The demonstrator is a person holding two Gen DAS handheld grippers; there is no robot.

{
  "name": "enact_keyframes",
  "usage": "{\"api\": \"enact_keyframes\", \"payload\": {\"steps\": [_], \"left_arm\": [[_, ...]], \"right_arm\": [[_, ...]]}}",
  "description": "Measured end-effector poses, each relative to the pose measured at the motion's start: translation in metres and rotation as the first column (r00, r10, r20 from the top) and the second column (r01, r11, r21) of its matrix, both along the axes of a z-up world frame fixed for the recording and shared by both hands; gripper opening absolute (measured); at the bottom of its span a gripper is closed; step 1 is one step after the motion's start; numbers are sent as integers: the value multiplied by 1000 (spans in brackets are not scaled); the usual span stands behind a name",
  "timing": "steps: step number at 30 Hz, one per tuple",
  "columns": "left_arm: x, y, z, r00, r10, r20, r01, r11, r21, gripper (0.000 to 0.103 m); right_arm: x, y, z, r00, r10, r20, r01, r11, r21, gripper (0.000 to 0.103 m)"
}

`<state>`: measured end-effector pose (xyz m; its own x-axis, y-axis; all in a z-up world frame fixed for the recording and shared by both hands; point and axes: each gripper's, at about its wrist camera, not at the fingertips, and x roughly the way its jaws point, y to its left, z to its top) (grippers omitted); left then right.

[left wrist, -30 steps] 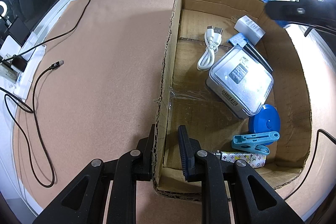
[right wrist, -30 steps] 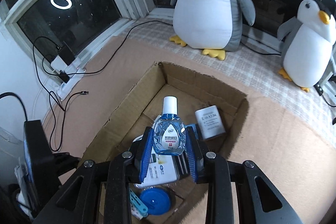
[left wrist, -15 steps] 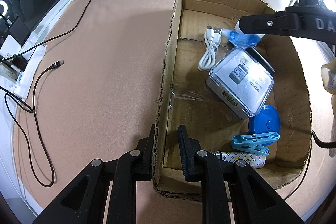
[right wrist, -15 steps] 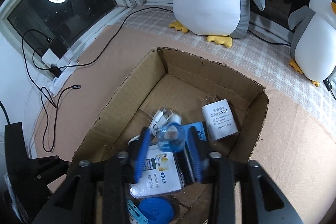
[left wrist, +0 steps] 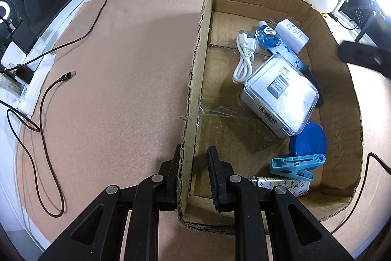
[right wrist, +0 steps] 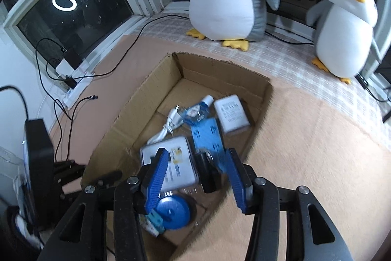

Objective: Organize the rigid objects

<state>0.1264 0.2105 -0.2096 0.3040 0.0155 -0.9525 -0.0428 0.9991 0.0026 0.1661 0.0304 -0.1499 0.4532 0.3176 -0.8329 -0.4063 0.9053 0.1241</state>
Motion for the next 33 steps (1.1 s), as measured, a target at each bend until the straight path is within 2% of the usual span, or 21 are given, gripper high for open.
{"api": "enact_keyframes", "payload": {"steps": [3,10,19,24,28,33], "left_arm": [[-1,-2,1,1000,-5,3,5,1000,8,20],[-4,-6,7,1000,-9,16,9,1000,25,20],[-14,-10,28,998,-9,59,6,999,47,22],[-22,-22,52,992,-32,119,24,998,66,37],[-30,-35,70,986,-57,157,49,997,53,41],[-43,-53,91,974,-83,210,69,995,75,55]], "right_arm": [[-15,-16,4,1000,-22,10,22,1000,14,54],[-38,-49,19,996,-91,26,89,993,74,55],[-69,-69,28,990,-131,59,127,990,68,57],[-80,-78,34,985,-158,75,152,985,79,59],[-88,-83,41,981,-173,93,164,982,93,60],[-99,-85,51,975,-182,129,171,981,87,65]]}}
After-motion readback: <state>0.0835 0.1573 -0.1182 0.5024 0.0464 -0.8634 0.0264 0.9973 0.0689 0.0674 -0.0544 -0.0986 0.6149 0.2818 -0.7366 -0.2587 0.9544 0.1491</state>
